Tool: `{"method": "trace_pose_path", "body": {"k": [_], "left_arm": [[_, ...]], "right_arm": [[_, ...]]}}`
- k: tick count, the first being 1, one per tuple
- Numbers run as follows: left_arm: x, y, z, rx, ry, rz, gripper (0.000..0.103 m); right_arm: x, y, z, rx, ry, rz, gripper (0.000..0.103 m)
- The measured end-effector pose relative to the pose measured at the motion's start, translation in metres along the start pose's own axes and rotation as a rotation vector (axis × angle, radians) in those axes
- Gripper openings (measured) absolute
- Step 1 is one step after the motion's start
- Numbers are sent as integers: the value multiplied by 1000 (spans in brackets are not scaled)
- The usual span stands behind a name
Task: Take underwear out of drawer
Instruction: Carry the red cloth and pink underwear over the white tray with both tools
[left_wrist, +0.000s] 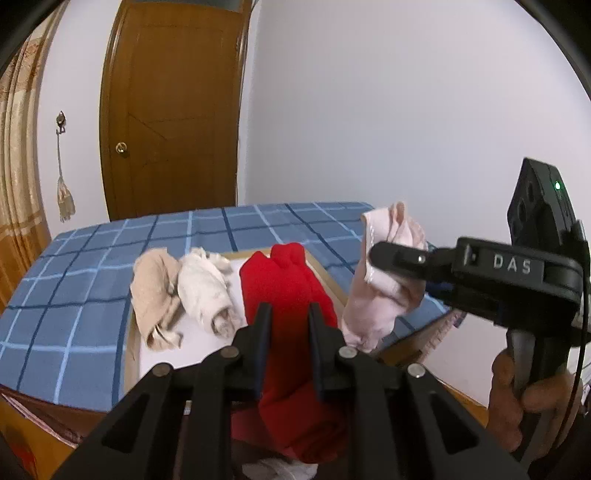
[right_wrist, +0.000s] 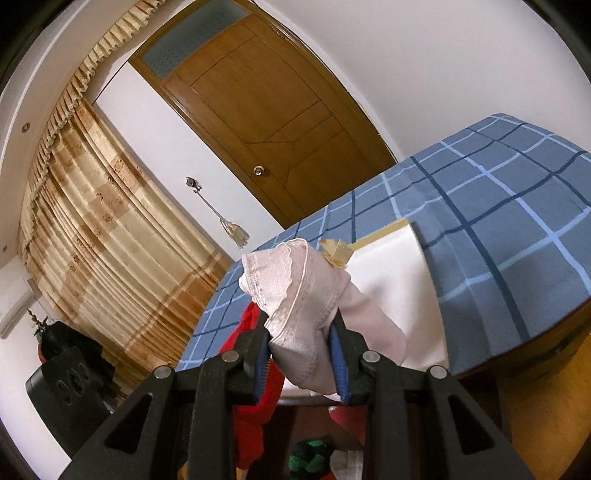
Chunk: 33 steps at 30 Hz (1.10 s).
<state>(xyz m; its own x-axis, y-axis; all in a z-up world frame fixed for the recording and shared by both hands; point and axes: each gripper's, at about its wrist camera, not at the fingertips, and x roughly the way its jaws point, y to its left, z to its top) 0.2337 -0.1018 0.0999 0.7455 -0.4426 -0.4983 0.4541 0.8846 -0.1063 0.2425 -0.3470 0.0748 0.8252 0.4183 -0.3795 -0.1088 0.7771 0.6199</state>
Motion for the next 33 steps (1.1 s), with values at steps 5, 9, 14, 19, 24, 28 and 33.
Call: {"method": "trace_pose_path", "body": {"k": [5,9,14,19,24,28,33], "left_arm": [[15,8,14,-7,-26,26,17],[32,12,20,-14,-30,41,17],[63,24,29,-30,-30,69,17],[96,36,33,-53,-4,87,17],[120,41,33,-57,15,106,16],[133,45,32,-62,33,114,17],[146,49,33,-62,46,121,15]], "right_arm": [[20,3,11,7,-8,0,31],[44,-1,22,22,0,-15,31],[79,-13,34,54,22,-41,31],[112,-29,43,94,36,-78,31],[139,-41,46,122,56,-106,31],[159,-45,49,123,70,-125,31],[179,-44,54,97,88,-154,31]]}}
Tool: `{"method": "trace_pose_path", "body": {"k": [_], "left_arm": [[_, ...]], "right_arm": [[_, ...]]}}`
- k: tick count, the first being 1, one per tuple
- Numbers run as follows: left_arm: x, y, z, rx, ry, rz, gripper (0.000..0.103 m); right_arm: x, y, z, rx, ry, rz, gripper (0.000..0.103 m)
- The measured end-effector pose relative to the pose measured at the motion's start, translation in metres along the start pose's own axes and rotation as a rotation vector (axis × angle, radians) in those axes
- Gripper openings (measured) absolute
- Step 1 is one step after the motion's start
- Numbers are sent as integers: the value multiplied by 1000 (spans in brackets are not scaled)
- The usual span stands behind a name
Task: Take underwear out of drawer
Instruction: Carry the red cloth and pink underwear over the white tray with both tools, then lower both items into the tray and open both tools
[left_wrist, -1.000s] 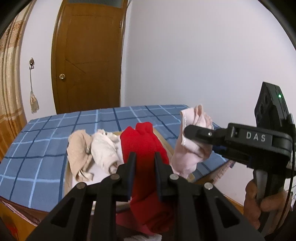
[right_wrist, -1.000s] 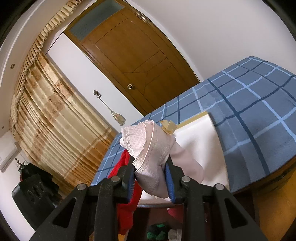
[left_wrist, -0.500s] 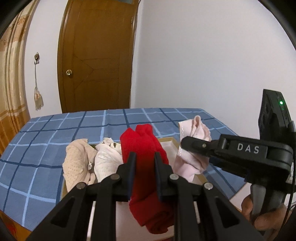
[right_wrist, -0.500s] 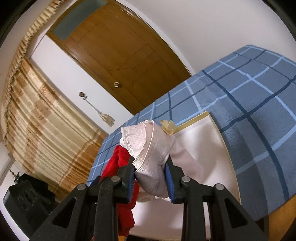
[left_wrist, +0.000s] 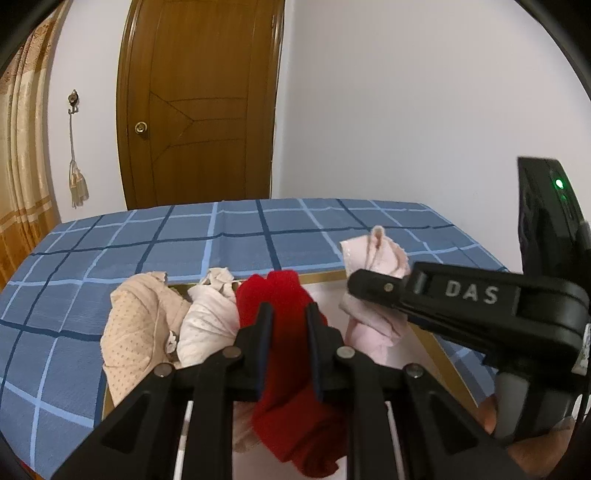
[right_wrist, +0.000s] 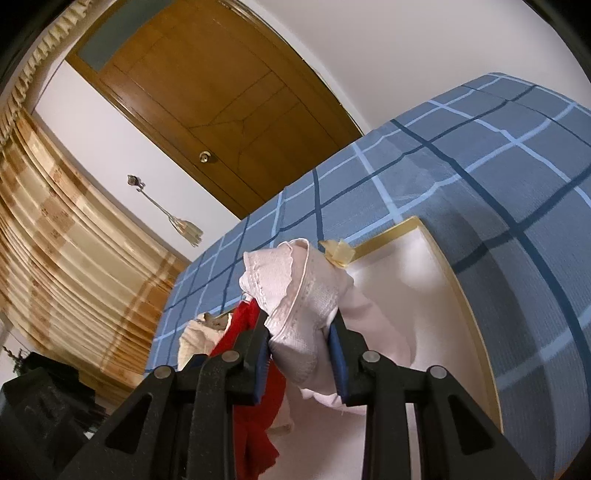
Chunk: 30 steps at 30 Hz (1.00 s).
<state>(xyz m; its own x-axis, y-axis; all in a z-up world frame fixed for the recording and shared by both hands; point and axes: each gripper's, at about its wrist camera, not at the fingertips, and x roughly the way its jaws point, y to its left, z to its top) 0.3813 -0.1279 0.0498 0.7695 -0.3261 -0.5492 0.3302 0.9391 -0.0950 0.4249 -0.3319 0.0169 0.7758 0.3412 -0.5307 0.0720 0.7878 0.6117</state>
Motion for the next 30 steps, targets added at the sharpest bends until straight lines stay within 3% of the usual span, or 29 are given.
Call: {"method": "trace_pose_path", "body": {"k": [11,21,25,27,28,30], "left_arm": [[24,4,-1,4,21,15,14],[44,4,-4,-31,108,-45,15],[51,1,-6,-25,150,-50,19],[51,-2,-5,-29,151,-53,20],[51,-3,-5,-26,148,-49,23],[46,-5,-3,-17,144,-52,40]], "right_arm": [[44,-4,5,6,63,-29,31],[76,-29,-1,93,125,-21,31],[77,-29,-1,95,125,-8,35],[79,-29,0,100,133,17,44],[78,-28,0,103,136,27,45],[74,-29,1,114,133,37,54]]}}
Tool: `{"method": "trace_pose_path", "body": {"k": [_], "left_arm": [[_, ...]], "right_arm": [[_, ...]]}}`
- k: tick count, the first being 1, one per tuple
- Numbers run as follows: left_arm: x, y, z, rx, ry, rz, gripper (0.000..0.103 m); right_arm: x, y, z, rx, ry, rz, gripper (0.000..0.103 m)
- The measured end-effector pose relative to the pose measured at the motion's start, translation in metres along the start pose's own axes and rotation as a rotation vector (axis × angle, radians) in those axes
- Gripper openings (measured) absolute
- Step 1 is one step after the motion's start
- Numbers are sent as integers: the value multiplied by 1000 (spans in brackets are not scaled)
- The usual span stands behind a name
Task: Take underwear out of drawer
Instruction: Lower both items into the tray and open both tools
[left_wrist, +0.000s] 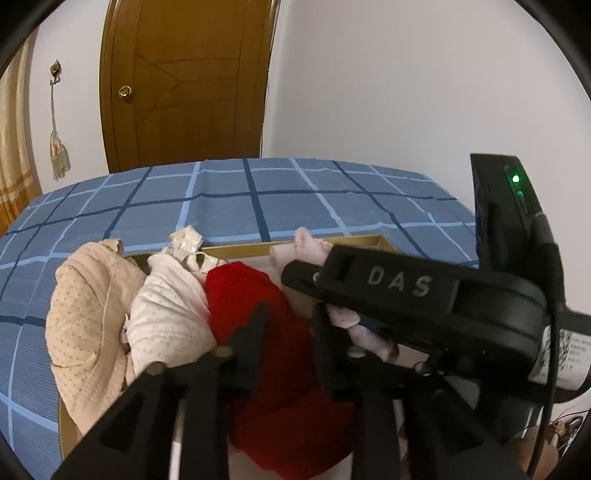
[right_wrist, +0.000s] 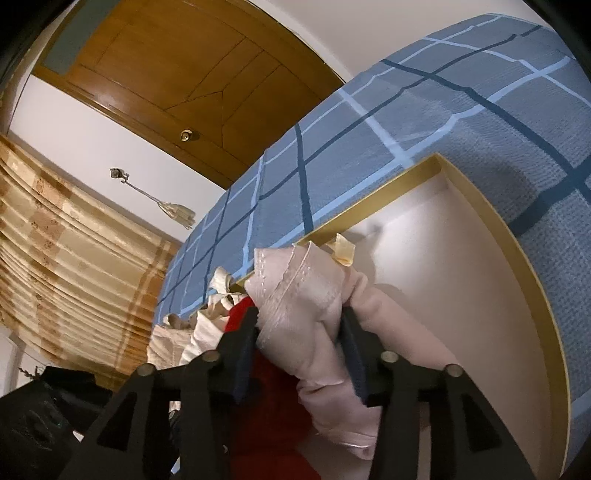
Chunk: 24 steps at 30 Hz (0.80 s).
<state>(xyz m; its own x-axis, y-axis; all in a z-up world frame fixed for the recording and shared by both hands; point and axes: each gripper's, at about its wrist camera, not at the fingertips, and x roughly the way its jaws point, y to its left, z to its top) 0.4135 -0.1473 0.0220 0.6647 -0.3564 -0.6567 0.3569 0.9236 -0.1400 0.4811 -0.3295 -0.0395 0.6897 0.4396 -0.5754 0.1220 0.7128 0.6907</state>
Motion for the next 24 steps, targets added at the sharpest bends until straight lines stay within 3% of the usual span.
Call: {"method": "trace_pose_path", "body": {"k": [2,3,4,6,13,24], "left_arm": [[-11,-1,0,-8,-19,41,92],[-20,-1,1,-17,-56,108,101],[-34,-1,1,-16,-114,166,102],[-52,-3,3,0,-146,184,102],[-93,-6,-16,-20,-135,172,102],[-116,-17,-61,20,-114,220,102]], "right_arm": [[-8,2,-1,-4,-9,17,66],[-14,3,-1,-7,-26,22,73],[-21,4,-2,-14,-49,28,75],[-39,6,-4,-26,-95,41,75],[-86,11,-26,-57,-179,6,76],[-139,6,-92,-144,-283,-32,76]]}}
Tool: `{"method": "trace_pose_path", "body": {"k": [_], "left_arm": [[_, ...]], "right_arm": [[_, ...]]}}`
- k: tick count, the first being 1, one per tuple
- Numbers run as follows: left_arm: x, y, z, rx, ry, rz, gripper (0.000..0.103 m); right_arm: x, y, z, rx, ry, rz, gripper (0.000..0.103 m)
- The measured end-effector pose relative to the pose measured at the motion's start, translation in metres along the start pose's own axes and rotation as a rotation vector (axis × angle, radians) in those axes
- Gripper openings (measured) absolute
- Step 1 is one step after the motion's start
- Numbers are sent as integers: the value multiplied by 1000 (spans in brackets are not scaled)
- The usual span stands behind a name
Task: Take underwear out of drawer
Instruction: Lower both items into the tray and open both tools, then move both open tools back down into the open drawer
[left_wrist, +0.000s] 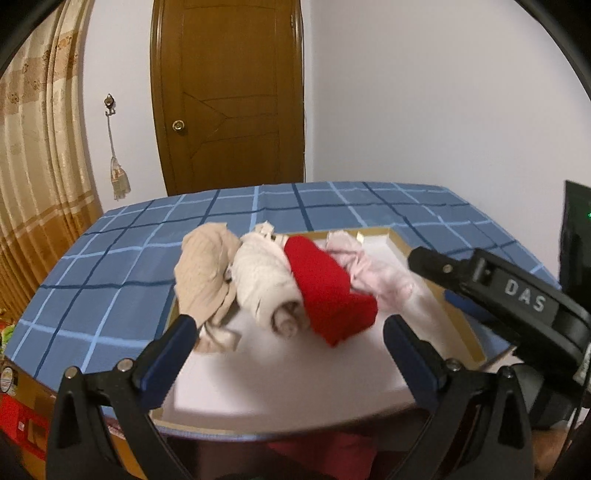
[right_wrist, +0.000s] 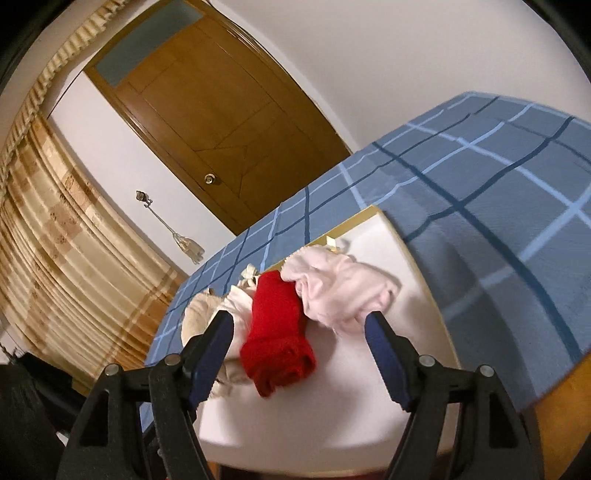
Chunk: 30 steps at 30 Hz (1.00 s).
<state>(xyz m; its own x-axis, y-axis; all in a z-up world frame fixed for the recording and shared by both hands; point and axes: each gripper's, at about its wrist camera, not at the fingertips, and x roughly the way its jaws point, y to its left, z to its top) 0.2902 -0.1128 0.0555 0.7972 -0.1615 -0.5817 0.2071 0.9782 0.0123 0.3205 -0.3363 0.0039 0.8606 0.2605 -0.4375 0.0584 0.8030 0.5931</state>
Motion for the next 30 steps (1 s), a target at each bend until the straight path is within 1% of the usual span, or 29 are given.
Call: {"method": "trace_pose_path", "body": {"k": [4,10,12,16,18,21,23,30], "left_arm": [[-7,-2,-16,16,3,26,102],[-15,1,-38,9,3,48,102],[-18,2,-46,3,8,50,102],[-26,6,-58,-25,13,45,102],[-31,7,-62,-22,9,50,103],[-37,6,-72,-3,4,73,103],[-40,6,-79,2,10,68,102],[-43,4,-100,27,46,50,103]], "right_arm": [[-17,2,-17,-61,-27,-27,76],[-39,7,-39,-123,-81,-64,76],[-46,11,-48,-162,-102,-73,76],[-57,17,-62,-203,-114,-84,76],[-61,18,-68,-209,-105,-82,76],[-66,14,-78,-192,-64,-65,76],[-68,10,-85,-173,-35,-49,76],[-71,-5,-101,-140,16,-39,76]]}}
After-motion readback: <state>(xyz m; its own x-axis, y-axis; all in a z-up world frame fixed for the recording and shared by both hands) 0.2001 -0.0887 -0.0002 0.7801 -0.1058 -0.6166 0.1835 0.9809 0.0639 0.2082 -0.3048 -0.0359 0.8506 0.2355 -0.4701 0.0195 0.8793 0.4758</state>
